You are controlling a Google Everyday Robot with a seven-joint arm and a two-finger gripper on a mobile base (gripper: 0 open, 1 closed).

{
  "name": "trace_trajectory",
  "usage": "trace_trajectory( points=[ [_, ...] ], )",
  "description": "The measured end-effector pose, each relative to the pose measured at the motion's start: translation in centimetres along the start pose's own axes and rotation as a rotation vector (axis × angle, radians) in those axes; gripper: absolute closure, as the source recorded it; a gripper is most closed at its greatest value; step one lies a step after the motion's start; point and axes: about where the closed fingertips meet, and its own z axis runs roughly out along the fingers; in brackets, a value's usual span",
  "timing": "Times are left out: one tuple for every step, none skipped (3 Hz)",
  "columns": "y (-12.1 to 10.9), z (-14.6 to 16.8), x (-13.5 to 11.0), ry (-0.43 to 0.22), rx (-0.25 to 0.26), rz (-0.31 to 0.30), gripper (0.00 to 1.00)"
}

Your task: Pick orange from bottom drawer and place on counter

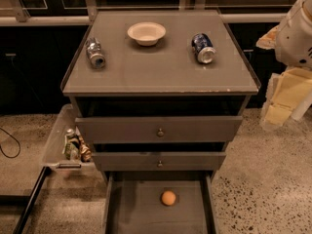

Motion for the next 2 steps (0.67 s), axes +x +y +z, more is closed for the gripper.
trace_trajectory(
  points=[
    [0.1, 1.0, 0.3, -0.012, 0.0, 0.003, 0.0],
    [0.4, 4.1, 1.3, -0.012, -0.003, -0.015, 0.0]
  ],
)
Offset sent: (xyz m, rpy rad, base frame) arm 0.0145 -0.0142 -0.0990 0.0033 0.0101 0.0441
